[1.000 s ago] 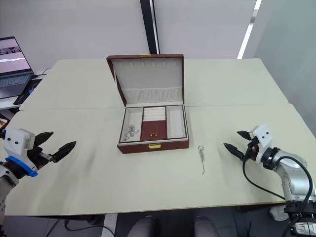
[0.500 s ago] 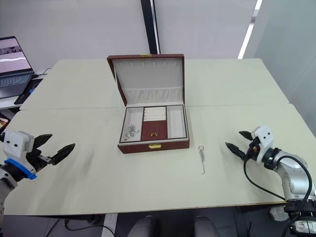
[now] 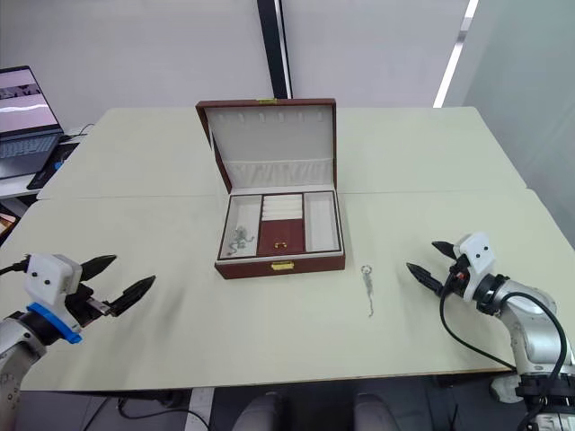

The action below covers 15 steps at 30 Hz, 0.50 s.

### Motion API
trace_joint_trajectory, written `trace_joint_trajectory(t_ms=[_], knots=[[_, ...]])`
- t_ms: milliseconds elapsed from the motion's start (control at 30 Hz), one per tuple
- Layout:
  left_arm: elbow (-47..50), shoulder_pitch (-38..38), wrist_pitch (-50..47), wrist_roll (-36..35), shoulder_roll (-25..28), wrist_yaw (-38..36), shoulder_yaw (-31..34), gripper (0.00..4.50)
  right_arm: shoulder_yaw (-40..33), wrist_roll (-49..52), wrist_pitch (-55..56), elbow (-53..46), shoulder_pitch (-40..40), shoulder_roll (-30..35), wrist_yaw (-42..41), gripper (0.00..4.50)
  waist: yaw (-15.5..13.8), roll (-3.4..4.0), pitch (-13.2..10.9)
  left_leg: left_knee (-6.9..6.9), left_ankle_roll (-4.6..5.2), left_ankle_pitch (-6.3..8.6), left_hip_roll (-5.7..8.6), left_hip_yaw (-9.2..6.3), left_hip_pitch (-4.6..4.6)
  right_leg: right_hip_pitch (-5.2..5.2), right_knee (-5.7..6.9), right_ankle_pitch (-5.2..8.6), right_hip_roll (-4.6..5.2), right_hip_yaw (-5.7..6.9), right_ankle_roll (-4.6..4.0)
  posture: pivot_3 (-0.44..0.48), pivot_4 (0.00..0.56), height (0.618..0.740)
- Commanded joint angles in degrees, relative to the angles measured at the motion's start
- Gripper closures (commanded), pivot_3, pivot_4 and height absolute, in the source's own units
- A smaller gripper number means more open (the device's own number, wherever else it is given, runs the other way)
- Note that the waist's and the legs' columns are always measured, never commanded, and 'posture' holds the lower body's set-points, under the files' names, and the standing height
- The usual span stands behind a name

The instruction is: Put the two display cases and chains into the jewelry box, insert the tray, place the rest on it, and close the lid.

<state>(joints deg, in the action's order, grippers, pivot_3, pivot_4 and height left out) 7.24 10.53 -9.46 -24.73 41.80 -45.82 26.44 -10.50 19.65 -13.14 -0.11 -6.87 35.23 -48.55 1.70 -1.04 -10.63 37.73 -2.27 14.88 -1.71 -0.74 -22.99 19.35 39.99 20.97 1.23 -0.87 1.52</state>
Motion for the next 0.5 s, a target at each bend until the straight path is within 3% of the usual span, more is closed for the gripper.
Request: trace_joint_trajectory(t_ms=[33, 200, 500], knots=[[7.43, 1.65, 2.78, 0.33, -1.8, -1.5, -3.59, 0.0, -0.34, 1.38, -0.27, -7.97, 2.34, -1.17, 2.03, 0.03, -0.02, 0.0, 0.0, 0.0, 0.0, 0.0, 0.01, 0.01, 0.0, -0.01, 0.0, 0.0, 0.0, -0.02, 0.0, 0.0, 0.15, 0.74], [11.55, 4.78, 7.53, 2.62, -4.09, -4.83, -10.62, 0.0, 2.19, 0.18, -1.74, -14.16, 5.79, -4.06, 5.41, 0.03, 0.06, 0.01, 0.01, 0.01, 0.0, 0.0, 0.02, 0.01, 0.05, -0.04, 0.0, 0.0, -0.01, -0.03, 0.0, 0.0, 0.15, 0.74], [12.84, 3.34, 16.21, 5.41, -6.87, -9.52, -21.28, 0.0, 12.13, -6.25, -5.37, -19.83, 7.59, -8.02, 12.54, 0.03, -0.04, 0.0, 0.01, 0.02, 0.0, 0.0, 0.03, -0.01, 0.06, -0.05, 0.0, 0.0, -0.04, -0.02, 0.0, 0.0, 0.15, 0.74]])
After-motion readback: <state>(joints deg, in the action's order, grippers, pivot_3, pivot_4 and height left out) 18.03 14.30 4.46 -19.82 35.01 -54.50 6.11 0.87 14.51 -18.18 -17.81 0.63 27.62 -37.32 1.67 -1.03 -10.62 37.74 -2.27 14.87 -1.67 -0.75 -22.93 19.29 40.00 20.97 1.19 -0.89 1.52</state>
